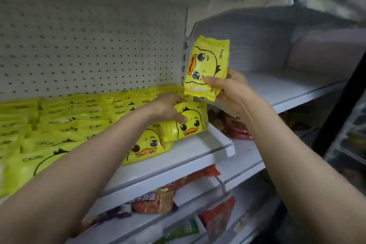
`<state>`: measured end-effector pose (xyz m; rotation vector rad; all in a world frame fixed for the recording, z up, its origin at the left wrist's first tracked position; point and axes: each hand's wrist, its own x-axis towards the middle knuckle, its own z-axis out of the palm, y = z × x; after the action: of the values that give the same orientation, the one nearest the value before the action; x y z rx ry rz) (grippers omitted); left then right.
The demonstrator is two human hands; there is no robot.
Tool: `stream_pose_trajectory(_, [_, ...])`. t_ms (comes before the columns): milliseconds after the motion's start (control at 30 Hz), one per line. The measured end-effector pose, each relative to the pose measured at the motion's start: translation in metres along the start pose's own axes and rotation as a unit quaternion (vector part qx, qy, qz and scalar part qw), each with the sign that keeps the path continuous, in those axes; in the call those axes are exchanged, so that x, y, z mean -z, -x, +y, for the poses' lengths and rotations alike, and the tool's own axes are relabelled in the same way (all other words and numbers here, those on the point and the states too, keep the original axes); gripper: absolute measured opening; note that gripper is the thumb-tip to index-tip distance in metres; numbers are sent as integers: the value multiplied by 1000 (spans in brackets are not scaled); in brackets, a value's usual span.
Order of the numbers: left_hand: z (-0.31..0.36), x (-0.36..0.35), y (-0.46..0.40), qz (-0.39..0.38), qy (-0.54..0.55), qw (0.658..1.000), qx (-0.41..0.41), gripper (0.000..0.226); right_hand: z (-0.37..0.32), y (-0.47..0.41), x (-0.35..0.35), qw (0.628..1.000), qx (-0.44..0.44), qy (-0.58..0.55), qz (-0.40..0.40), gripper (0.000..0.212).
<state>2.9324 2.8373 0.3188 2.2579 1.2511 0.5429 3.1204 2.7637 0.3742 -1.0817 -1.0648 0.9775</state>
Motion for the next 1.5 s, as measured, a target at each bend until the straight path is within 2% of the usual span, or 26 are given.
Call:
stream_pose_trajectory(100, [8,-6,-35,18,-49,999,5,72,-1,-24,19,998,3,54,-42,35])
stream_pose_trajectory(200, [7,-11,-60,29,-86,996,21,67,6,-47,37,996,-1,66,-65,42])
stream_pose_trajectory(467, [-16,-12,-85,79,-108,988,82,53,18,-85,76,995,5,66,-74,42])
stream_pose_trajectory(633, [-25,-7,-88,92,-125,983,93,47,22,-96,88,995,15,58,-78,40])
stream_pose_trajectory(733, [-28,-6,-92,104,-149,978,101,51,25,-104,90,994,22,68,-80,42])
stream_pose_trajectory(967, [-20,-14,-92,122,-248,953,127,66,30,-117,82,984,22,122,-126,30])
stream_pose_trajectory(1100, [-24,-10,-76,138,-225,955,137,62,31,-122,72,967,42,200,-154,34])
stream_pose_trajectory(1167, [-25,-2,-63,154,-185,960,146,53,31,-125,64,950,58,260,-164,35])
stream_pose_trajectory(1233, [-26,7,-47,178,-156,958,165,48,31,-127,54,915,68,348,-191,36])
stream_pose_trajectory(1300, [-24,9,-30,198,-151,951,184,47,32,-126,42,852,74,463,-233,42])
stream_pose_trajectory(1400, [-13,-2,-5,198,-161,946,201,50,38,-119,22,745,87,592,-295,65])
stream_pose_trajectory(1500, [-6,-20,11,179,-184,944,208,56,50,-116,10,705,82,627,-322,70])
